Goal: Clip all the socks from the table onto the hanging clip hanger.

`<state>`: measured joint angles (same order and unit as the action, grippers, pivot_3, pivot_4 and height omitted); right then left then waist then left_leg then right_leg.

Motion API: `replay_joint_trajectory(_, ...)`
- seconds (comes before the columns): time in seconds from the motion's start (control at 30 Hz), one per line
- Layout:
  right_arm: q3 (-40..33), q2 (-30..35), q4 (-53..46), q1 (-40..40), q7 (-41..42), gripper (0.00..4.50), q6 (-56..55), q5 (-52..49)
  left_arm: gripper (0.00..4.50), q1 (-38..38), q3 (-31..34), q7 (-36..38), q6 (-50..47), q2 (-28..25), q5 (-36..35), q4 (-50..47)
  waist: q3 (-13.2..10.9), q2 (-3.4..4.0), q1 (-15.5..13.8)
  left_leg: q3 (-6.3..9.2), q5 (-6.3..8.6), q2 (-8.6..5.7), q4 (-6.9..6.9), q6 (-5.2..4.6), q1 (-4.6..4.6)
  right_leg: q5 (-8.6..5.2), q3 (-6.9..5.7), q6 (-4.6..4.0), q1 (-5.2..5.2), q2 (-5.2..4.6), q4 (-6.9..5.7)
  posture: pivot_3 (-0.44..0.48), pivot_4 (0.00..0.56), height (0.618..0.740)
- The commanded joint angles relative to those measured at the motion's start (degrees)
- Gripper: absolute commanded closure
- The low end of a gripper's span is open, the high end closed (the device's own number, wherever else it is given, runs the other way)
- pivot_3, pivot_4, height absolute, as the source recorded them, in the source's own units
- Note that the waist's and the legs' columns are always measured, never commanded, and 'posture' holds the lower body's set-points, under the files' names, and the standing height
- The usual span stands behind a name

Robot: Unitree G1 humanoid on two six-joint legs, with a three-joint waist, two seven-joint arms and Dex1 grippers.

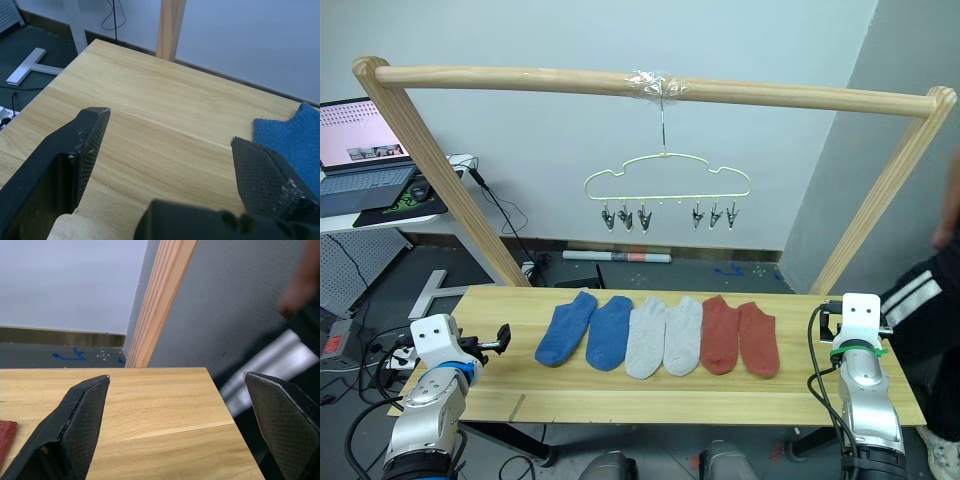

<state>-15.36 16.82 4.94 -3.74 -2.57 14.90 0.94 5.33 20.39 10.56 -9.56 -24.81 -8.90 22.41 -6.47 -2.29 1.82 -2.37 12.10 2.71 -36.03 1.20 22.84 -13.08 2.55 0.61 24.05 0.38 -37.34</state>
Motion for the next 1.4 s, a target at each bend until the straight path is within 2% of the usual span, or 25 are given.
replay_joint_trajectory(0.03, -0.5, 0.5, -1.1, -0.6, -0.4, 0.0, -1.4, 0.2, 0.04, 0.5, 1.3, -0.8, 0.5, -1.1, -0.2, -0.4, 0.0, 0.0, 0.0, 0.0, 0.0, 0.0, 0.0, 0.0, 0.0, 0.0, 0.0, 0.0, 0.0, 0.0, 0.0, 0.016, 0.082, 0.74)
replay_joint_trajectory(0.17, -0.2, 0.4, -1.4, 0.0, -0.2, 0.0, -1.5, 0.5, 0.04, 0.1, 2.0, -2.4, -1.0, -0.4, -0.6, -1.5, 0.0, 0.0, 0.0, 0.01, 0.0, 0.01, 0.0, 0.0, -0.01, 0.0, 0.0, -0.01, 0.0, 0.0, -0.01, 0.019, 0.088, 0.74)
replay_joint_trajectory(0.83, 0.6, 0.4, -4.0, 1.4, 1.9, 0.0, -0.8, -0.5, 0.04, -6.8, 4.0, 3.5, -1.8, -1.4, -5.5, -14.9, 0.0, 0.01, -0.1, 0.01, 0.0, 0.06, 0.0, 0.0, -0.03, -0.14, 0.04, -0.23, 0.0, -0.05, -0.01, 0.03, 0.11, 0.74)
replay_joint_trajectory(1.13, 0.8, 0.3, -8.0, 0.9, 11.7, 0.0, 3.0, -8.8, 0.04, -9.5, 3.6, 5.5, -3.0, -1.1, -8.5, -26.9, 0.0, 0.03, -0.1, 0.04, 0.0, 0.06, 0.0, 0.0, -0.03, -0.16, 0.0, -0.26, 0.0, -0.25, 0.0, 0.04, 0.114, 0.74)
replay_joint_trajectory(1.4, 5.4, 4.1, -13.1, -2.6, 20.8, 0.0, 4.0, -10.6, 0.04, -5.3, -0.6, 6.5, -6.9, 0.2, -10.7, -36.9, -0.1, 0.1, -0.2, 0.04, 0.0, 0.01, -0.01, 0.0, -0.03, -0.16, -0.02, -0.26, -0.02, -0.1, 0.02, 0.036, 0.124, 0.74)
